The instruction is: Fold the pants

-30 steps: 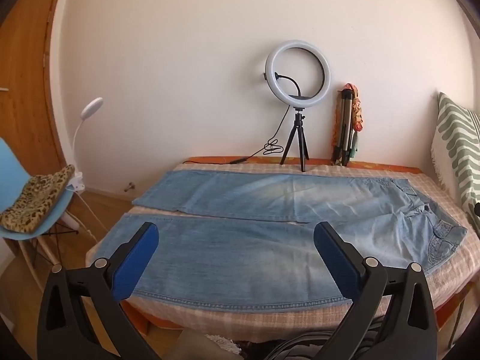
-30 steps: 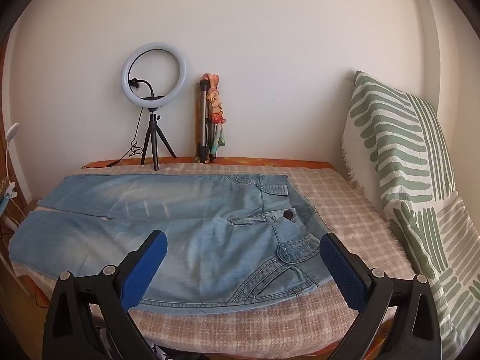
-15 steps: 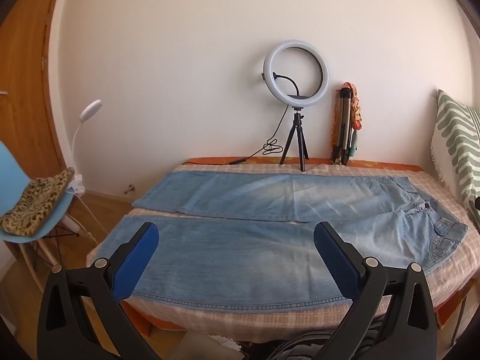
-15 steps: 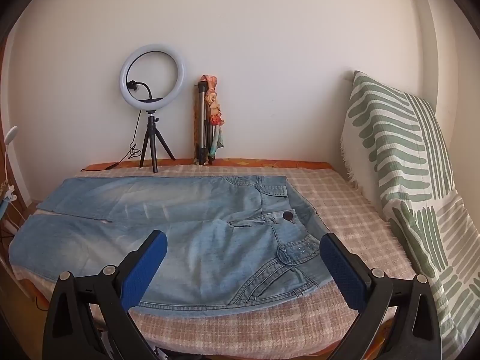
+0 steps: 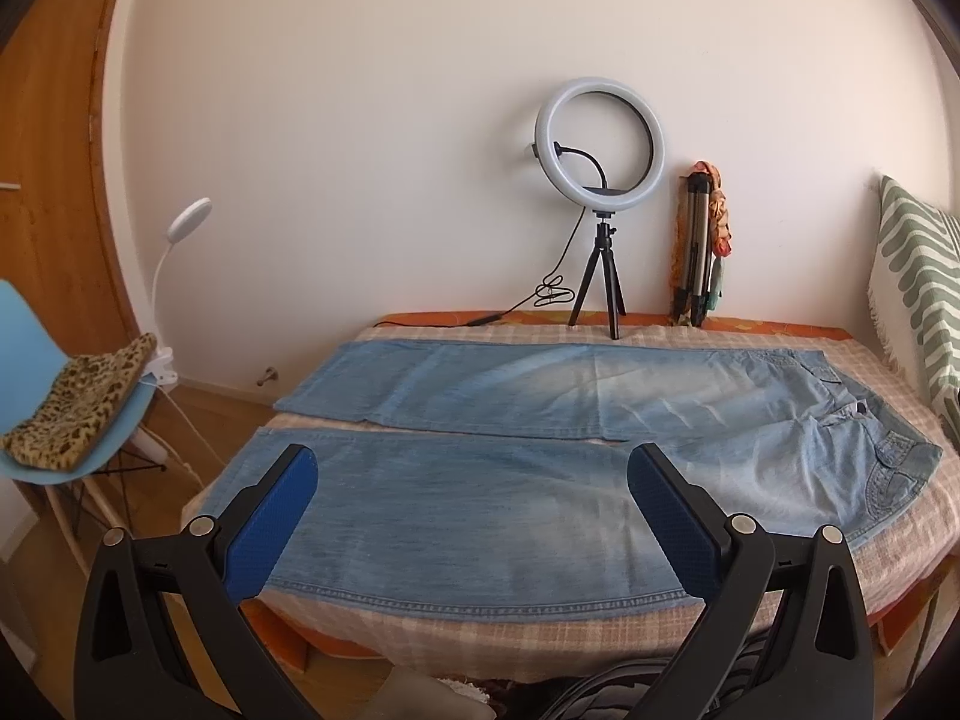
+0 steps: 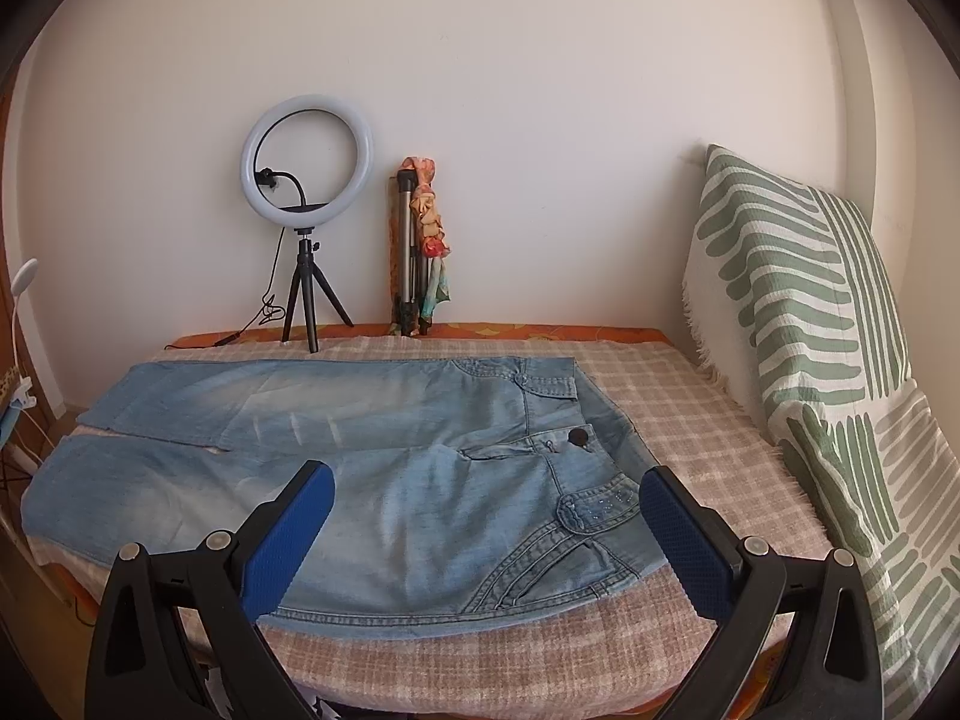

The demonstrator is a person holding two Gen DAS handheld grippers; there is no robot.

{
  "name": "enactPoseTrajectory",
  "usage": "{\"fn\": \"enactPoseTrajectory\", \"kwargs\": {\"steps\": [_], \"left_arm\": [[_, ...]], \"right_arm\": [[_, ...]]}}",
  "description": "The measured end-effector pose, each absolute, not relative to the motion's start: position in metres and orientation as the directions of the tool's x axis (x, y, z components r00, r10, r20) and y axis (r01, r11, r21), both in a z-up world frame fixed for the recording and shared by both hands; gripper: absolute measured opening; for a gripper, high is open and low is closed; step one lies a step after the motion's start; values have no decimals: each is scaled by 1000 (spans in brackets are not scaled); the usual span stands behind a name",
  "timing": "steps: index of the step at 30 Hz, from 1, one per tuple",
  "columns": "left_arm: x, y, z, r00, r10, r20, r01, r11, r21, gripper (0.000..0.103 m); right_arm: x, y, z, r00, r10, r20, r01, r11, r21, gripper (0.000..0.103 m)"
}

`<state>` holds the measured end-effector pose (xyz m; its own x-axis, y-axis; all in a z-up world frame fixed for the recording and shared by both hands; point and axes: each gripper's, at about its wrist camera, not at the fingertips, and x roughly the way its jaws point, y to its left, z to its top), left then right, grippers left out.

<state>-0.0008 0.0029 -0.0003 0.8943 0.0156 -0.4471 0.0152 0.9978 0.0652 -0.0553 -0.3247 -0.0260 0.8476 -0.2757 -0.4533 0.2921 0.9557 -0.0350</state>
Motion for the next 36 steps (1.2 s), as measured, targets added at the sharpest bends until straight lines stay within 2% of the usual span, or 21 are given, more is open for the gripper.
{"fn": "enactPoseTrajectory", "kwargs": {"steps": [36], "left_arm": [[-1,4,-2,895,18,-445,11,998,63,103]], "right_arm": [[-57,-325,-19,854,-276,-441,291,956,-36,103]]}}
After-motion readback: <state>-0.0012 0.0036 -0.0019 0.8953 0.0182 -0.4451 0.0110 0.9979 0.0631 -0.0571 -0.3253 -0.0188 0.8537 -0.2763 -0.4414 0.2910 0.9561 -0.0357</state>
